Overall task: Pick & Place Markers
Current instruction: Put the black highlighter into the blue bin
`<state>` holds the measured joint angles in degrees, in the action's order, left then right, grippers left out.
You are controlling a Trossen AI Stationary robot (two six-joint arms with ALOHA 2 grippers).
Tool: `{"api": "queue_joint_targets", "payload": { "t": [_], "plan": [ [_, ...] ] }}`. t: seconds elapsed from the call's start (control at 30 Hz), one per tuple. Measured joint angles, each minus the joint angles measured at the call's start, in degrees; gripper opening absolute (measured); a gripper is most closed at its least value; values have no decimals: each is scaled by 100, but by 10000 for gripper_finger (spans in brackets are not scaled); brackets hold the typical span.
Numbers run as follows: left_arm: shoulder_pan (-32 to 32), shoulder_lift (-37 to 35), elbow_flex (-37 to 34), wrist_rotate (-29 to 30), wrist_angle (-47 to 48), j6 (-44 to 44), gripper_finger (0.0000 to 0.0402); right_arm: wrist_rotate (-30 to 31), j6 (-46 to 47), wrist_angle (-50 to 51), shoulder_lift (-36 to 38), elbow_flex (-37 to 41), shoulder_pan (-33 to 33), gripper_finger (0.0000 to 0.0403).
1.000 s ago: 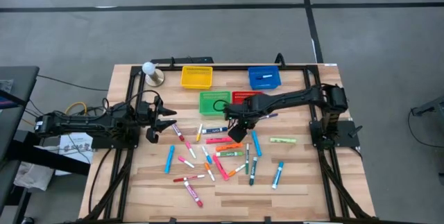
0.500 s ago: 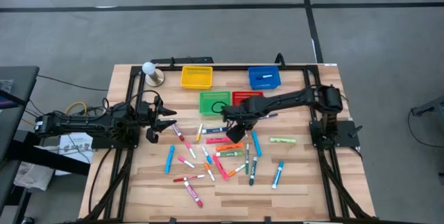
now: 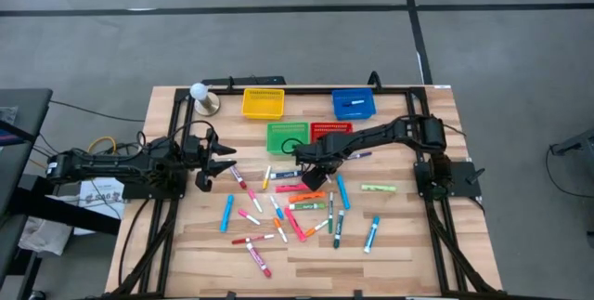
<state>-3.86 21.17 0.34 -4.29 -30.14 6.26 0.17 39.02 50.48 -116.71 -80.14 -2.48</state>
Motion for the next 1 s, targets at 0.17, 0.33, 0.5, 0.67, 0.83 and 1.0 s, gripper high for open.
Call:
{"api": "queue_joint_targets", "payload": {
  "t": [0.17, 0.33, 0.5, 0.67, 0.83, 1.0],
  "plan": [
    [0, 19, 0, -3, -15, 0, 167, -143, 0, -58, -212, -42, 12, 174],
    [0, 122, 0, -2, -38, -2, 167, -129, 48, -80, -217, -28, 18, 151],
    [2, 146, 0, -2, -40, -2, 167, -107, 150, -92, -181, -20, 9, 115],
    [2, 146, 0, -2, -73, -2, 167, -155, 155, -96, -183, -15, 11, 79],
    [2, 146, 0, -2, -78, -2, 167, -183, 152, 25, -211, -139, 15, 48],
    [2, 146, 0, -2, -81, -2, 167, -214, -25, 317, -239, -538, 22, 26]
  ]
}}
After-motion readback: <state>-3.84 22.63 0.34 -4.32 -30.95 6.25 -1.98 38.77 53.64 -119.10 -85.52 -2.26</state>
